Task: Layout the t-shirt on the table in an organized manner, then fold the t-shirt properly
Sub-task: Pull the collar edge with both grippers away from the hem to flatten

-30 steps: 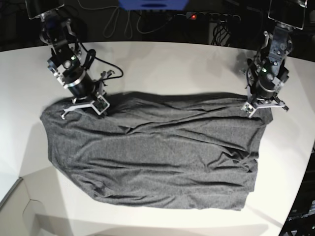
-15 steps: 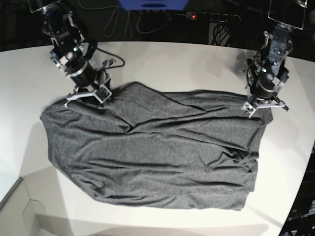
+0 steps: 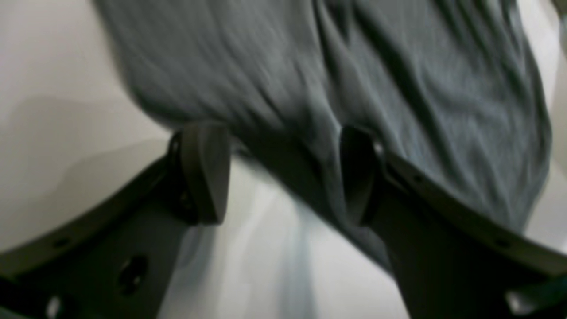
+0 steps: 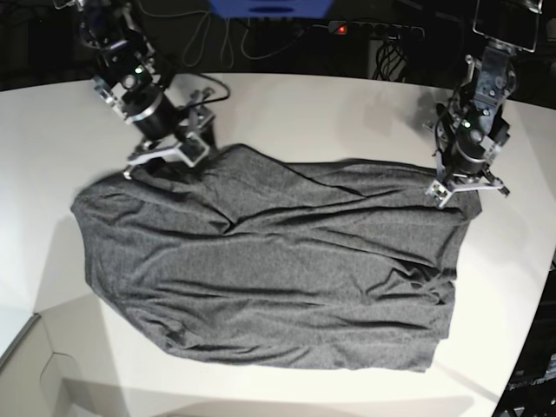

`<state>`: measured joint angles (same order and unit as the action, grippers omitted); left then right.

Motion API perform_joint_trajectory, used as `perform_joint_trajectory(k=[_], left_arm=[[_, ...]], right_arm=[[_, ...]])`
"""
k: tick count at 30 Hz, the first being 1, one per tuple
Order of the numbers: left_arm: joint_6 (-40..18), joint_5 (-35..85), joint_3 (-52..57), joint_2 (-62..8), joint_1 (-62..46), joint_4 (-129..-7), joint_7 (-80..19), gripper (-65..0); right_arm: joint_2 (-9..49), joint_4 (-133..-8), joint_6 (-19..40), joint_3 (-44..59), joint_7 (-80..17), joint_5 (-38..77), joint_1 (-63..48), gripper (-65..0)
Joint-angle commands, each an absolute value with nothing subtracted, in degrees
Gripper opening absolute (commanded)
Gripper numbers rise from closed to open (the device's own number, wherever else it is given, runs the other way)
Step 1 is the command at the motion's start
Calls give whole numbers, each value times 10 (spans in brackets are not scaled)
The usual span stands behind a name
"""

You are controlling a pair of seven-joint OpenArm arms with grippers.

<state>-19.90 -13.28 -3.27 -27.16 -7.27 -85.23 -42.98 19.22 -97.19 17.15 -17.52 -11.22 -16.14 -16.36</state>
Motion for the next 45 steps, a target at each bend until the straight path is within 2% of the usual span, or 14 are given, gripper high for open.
perform_joint_trajectory(k=[1,11,31,36,39,43,45], left_arm=[[-220,-113,-37,-274,-78,-849,-445,-648],[-220,-113,-35,-274,-78,-847,-445,-648],[-220,-113,-37,-274,-77,-847,-445,-648],[-220,-113,-36,-274,-77,-847,-445,-648],[-220,-113,-36,-274,-77,-847,-445,-648],[-220,-113,-36,-276,-78,-849,-445,-648],[-220,-112,-38,-288,-80,-854,-444,-648]], right_arm=[[197,-982,171,-181,-102,-158,-161,-253],[178,-919,168,-196,-102,-159,-122,-255],[162,-870,168,-201,-101,-159,-84,-261],[164,-844,168,-212,-102,-159,-80,-372],[164,-837,168,-212,-104,-159,-74,-471],[166,-841,168,-208,-105,-159,-76,-642],[177,-848,168,-207,-105,-159,-85,-650]])
